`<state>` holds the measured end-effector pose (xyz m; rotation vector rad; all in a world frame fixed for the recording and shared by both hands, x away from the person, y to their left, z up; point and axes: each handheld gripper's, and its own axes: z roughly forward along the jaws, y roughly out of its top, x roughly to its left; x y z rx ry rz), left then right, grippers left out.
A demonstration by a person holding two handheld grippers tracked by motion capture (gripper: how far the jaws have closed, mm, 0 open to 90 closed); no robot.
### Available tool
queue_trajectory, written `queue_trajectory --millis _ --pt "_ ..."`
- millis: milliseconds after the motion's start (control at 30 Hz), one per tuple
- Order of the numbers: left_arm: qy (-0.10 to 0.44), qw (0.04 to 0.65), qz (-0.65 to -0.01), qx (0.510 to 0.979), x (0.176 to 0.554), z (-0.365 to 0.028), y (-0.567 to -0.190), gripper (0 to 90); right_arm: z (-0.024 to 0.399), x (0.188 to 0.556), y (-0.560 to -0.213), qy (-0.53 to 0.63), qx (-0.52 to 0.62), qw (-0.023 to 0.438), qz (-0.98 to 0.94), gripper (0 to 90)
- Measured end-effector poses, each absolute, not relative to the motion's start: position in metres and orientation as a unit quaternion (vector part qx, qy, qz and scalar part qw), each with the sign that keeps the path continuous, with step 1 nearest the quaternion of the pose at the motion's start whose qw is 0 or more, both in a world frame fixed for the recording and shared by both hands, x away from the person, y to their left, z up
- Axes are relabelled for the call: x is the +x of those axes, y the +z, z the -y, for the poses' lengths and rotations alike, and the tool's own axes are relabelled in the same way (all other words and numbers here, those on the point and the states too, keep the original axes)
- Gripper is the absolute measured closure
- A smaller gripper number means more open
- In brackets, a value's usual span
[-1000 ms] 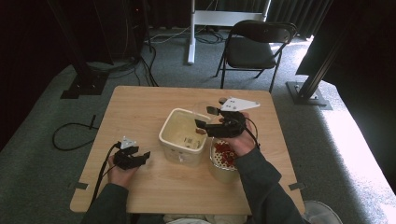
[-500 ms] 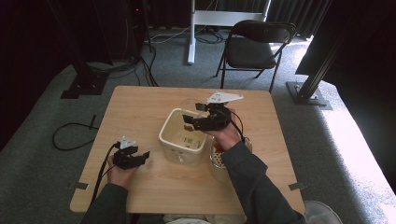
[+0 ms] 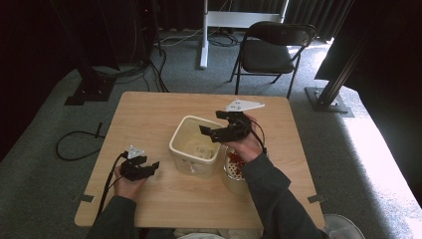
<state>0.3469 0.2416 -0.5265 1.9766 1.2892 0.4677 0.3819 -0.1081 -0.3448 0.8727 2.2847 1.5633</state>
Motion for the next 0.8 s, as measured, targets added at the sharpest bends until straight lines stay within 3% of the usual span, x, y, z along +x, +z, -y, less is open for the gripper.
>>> queue_trajectory --millis 333,800 --pt "0.18 0.358 -0.5 0.768 0.348 -0.241 -0.528 39.4 0.175 0.365 -0.339 0.509 0.332 0.22 -0.763 28.4" --pt "0.179 0.348 -0.507 0.768 0.35 -0.241 -0.531 39.4 0.27 0.357 -0.374 0.464 0.441 0.285 -0.713 33.9"
